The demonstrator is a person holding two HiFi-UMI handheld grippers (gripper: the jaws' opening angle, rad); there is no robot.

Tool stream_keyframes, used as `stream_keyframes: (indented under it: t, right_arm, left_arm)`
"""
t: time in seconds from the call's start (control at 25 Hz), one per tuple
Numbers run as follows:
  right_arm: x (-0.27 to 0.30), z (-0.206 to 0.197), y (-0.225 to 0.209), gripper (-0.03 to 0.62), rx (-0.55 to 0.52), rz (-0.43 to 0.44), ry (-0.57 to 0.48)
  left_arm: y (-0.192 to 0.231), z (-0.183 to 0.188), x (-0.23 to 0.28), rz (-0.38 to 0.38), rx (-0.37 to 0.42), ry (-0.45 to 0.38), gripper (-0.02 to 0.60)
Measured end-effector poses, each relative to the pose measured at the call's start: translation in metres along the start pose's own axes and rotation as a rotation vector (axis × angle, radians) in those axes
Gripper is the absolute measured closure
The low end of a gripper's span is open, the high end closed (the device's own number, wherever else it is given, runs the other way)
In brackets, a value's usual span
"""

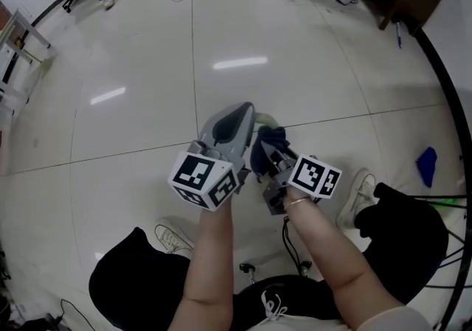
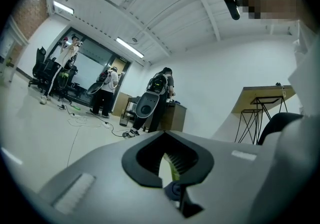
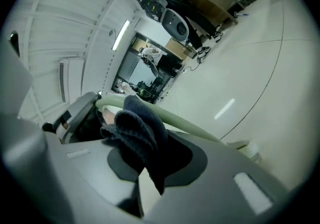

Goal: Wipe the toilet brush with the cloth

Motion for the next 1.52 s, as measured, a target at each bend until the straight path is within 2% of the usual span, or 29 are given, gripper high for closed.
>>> stream_keyframes:
  t: [0.16,0.36,0.56,0.76,0.96,1.12,1.24,1.32,1.44,1.52]
  right_arm:
    - [-0.003,-0.003,-0.033,0.53,-0.036,-0.083,0.013]
    - [-0.001,-0.016,-0.07,0.53,-0.007,-0.154,0.04]
    - [0.002,-0.031,-0.101,0.53,0.069,-0.197,0.071]
    - [0.004,-0.045,-0.123,0.53,0.167,-0.209,0.051]
    - [-0.001,-0.06,-0.147,0.53,0.168,-0.258,0.085]
    - [-0.007,-0.056,-0.144,0.53,0.097,-0.232,0.123]
    - [-0.02,-0.042,-0.129,0.53,-0.044,-0.23,0.152]
    - [-0.031,-0.024,-0.117,0.53,-0.149,-0.228,0.154]
    - [-0.046,0.007,-0.089,0.53,-0.225,-0.168,0.133]
    - [-0.056,0.028,-0.064,0.53,-0.245,-0.107,0.098]
  left_arm:
    - [-0.004,0.001,0.0,0.002,-0.01,-0.015,0.575]
    - [-0.003,0.0,-0.002,0.013,0.006,-0.017,0.575]
    - [0.002,0.0,-0.006,0.032,0.002,-0.034,0.575]
    - [0.006,0.001,-0.006,0.04,0.001,-0.042,0.575]
    - [0.014,-0.003,-0.01,0.073,-0.018,-0.059,0.575]
    - [0.018,-0.007,-0.015,0.097,-0.016,-0.054,0.575]
    - [0.021,-0.01,-0.021,0.128,-0.002,-0.033,0.575]
    - [0.022,-0.007,-0.029,0.159,-0.021,-0.051,0.575]
    - [0.019,0.0,-0.044,0.204,-0.07,-0.091,0.575]
    - [0.016,0.005,-0.056,0.239,-0.061,-0.093,0.575]
Point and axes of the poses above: the fingertips, and each gripper's own axes: x forward along the fingers, y to its left, z out of its top, the point moved 3 cm from there along -x, backward along the fingers, and after that the axes turned 10 degrees about x, right-handed, at the moved point
